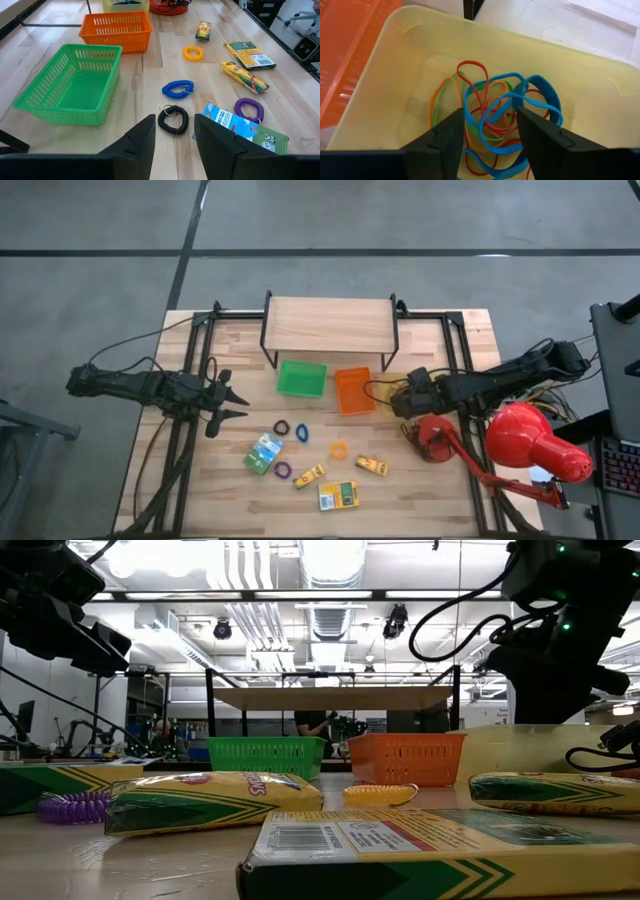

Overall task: Pick & Place Office Desk Supplies
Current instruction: Put the right small crayon box into the orange bin

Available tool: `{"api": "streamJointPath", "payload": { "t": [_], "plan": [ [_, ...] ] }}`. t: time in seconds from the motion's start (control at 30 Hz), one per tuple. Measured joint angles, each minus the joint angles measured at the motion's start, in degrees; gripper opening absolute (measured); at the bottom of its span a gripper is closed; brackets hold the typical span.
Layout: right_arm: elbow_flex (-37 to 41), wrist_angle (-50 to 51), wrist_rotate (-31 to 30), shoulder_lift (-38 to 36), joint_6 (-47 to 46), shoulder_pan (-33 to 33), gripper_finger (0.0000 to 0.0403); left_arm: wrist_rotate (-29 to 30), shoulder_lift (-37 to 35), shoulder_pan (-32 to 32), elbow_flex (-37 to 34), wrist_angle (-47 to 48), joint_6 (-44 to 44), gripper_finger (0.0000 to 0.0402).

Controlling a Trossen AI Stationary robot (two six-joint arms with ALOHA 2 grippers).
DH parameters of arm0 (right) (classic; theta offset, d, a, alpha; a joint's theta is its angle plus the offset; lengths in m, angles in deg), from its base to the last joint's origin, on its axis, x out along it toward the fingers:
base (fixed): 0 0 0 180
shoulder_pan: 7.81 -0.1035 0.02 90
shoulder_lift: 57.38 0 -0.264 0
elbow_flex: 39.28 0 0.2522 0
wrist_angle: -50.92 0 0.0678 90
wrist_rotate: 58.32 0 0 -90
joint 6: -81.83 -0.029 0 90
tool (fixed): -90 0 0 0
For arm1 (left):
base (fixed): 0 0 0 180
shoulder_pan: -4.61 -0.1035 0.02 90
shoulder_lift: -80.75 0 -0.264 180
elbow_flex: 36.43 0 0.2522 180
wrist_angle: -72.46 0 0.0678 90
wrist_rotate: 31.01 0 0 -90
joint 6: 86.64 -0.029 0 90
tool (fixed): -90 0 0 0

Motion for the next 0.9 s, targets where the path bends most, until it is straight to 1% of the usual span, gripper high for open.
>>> {"api": "streamJointPath", "payload": {
  "t": [0.4,0.53,0.77,0.83,0.9],
  "plan": [
    [0.0,0.0,0.0,0.0,0.0,0.0,0.0183,0.0,0.0,0.0,0.0,0.0,0.0,0.0142],
    [-1.3,0.0,-0.1,-0.1,0.7,0.0,0.0183,0.0,0.0,0.0,0.0,0.0,0.0,0.0142],
    [-8.1,-0.3,-0.3,-0.7,10.7,-0.8,0.0183,0.0,0.0,0.0,0.0,0.0,0.0,0.0142],
    [-9.9,-0.9,-1.7,-0.7,12.7,-1.7,0.0183,0.0,0.0,0.0,0.0,0.0,0.0,0.0142],
    [-11.1,-4.0,-4.0,-0.7,16.0,-3.1,0.0183,0.0,0.0,0.0,0.0,0.0,0.0,0.0142]
  ]
}}
